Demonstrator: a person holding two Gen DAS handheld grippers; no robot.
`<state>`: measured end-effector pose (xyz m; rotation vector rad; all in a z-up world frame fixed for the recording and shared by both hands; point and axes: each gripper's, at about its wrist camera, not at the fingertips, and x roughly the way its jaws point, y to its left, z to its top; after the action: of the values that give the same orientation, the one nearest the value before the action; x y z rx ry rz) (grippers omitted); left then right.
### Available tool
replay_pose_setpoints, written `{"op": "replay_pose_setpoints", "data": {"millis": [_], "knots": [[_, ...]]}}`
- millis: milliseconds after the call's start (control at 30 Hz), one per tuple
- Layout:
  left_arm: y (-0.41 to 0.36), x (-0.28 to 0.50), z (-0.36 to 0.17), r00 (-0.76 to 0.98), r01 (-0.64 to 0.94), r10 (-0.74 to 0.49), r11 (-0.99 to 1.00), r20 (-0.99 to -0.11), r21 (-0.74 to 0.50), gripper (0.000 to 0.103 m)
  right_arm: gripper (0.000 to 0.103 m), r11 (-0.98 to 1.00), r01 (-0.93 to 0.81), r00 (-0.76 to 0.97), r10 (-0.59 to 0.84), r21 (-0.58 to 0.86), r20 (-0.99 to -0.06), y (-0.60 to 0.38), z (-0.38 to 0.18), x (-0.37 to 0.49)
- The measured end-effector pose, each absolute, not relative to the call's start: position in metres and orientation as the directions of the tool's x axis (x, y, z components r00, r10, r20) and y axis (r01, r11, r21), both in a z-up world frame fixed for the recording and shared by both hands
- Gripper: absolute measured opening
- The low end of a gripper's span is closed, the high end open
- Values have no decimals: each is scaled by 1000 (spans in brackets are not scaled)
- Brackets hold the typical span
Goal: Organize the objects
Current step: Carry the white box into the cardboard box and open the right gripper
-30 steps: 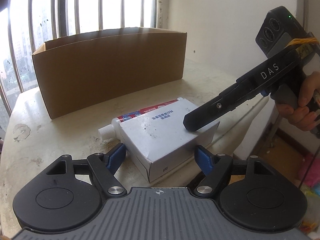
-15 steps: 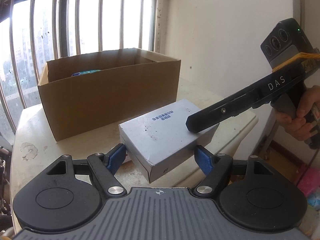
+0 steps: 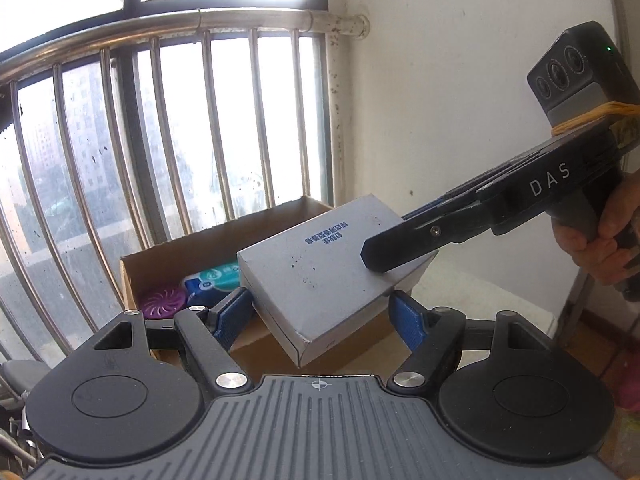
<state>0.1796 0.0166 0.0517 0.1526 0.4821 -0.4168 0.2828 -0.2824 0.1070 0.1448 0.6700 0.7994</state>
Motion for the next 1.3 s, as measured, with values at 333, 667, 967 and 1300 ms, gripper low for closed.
{"op": "replay_pose_setpoints", "data": {"millis": [333, 667, 967, 1300], "knots": [[45, 319, 16, 563, 335, -366, 921, -741, -201, 75, 58, 801, -500, 403, 552, 330, -730, -234, 80, 412], [10, 378, -28, 261, 380, -217, 919, -940, -107, 75, 56, 861, -310, 182, 469, 403, -864, -232, 13, 472], [3, 392, -34, 259, 368, -220, 923, -941, -114, 71, 52, 893, -325, 206, 388, 311, -898, -230, 18, 482], [4, 389, -35, 308, 274, -291, 939, -906, -208, 72, 51, 887, -337, 304, 419, 315, -856, -264, 66, 474]]}}
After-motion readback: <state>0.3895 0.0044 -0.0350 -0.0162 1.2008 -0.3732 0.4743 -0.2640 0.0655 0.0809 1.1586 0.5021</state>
